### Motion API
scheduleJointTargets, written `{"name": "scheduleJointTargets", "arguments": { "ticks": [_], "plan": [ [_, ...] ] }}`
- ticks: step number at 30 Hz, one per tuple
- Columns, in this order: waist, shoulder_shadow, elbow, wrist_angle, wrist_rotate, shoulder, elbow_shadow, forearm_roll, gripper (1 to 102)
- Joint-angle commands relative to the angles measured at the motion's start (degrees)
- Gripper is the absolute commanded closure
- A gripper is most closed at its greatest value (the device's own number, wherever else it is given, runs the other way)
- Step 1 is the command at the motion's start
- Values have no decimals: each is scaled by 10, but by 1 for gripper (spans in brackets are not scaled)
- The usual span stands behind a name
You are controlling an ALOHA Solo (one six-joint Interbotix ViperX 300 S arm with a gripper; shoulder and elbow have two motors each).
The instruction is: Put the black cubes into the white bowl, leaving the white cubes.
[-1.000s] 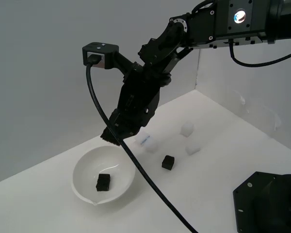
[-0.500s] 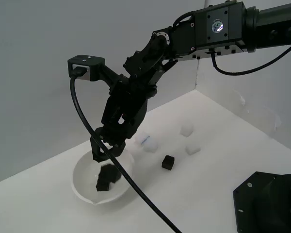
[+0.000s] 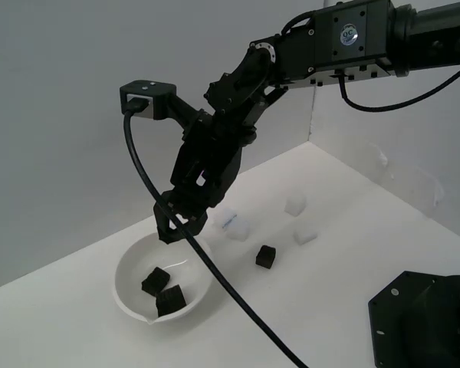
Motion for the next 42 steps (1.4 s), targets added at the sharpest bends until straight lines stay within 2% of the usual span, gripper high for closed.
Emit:
{"name": "scheduleJointTargets", "arguments": {
  "ticks": [1, 6, 13, 17, 22, 25, 42],
  "plan": [
    [20, 26, -4, 22, 3, 22, -8, 7, 12],
    [62, 38, 7, 58, 3, 33, 2, 43, 12],
    [78, 52, 58, 60, 2, 47, 54, 108, 12],
    [81, 50, 85, 59, 3, 46, 80, 127, 12],
    [91, 44, 105, 59, 3, 41, 101, 129, 11],
    [97, 40, 112, 59, 3, 38, 108, 129, 2],
    [98, -34, 126, 45, 3, -37, 121, 138, 3]
  ]
}}
